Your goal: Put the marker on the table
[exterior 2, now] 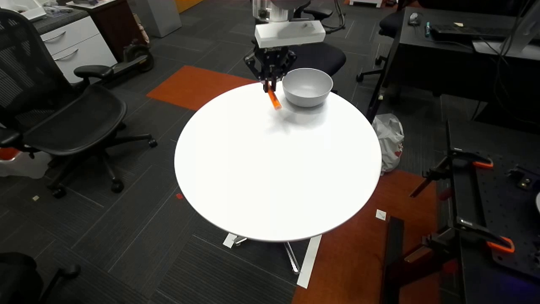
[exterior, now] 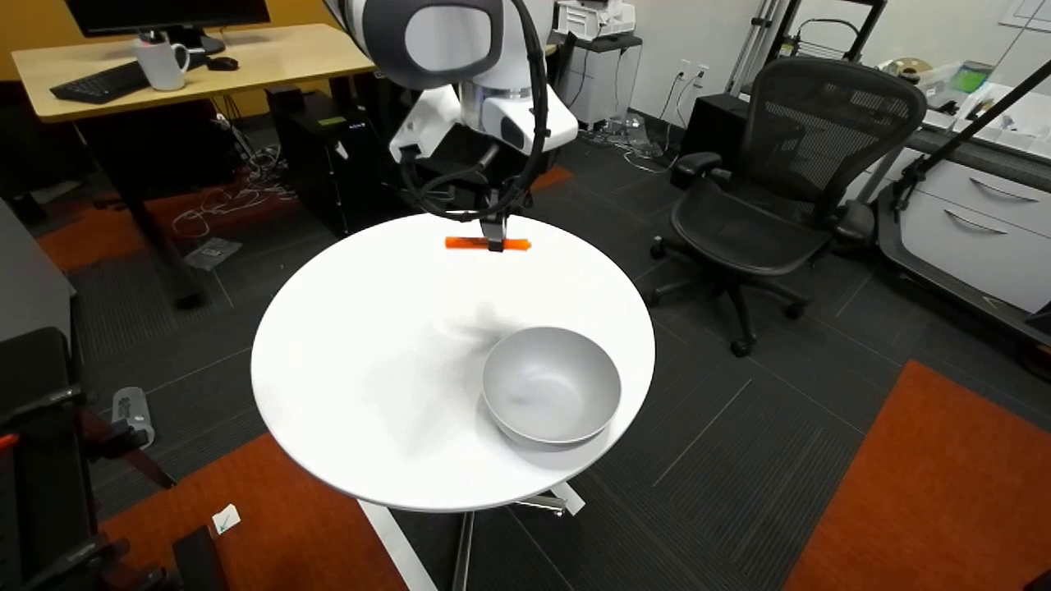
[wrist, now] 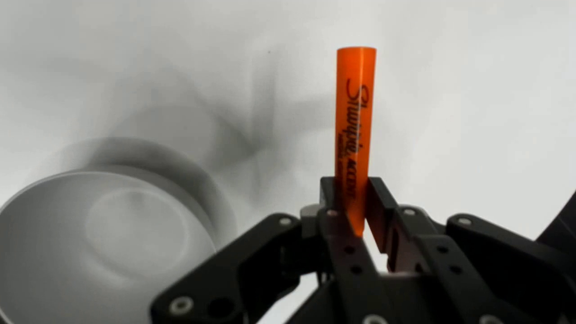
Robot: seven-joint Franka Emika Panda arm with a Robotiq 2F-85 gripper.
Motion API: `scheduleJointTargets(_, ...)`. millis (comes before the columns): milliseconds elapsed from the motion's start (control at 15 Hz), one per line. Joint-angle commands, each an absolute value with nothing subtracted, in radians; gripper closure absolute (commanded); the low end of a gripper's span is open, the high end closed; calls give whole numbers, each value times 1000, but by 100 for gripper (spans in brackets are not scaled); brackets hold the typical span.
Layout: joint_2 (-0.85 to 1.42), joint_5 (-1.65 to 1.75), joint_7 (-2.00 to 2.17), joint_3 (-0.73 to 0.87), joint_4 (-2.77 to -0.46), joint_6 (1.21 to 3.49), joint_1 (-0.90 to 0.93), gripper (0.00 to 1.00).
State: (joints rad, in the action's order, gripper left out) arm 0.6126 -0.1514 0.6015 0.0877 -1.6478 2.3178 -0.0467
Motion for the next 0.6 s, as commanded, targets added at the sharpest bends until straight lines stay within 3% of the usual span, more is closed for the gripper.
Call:
scheduleJointTargets(0, 677, -166, 534, 83, -1621, 2338, -40, 95)
scheduleJointTargets(533, 798, -188, 423, 74, -1522, 2307, -70, 95)
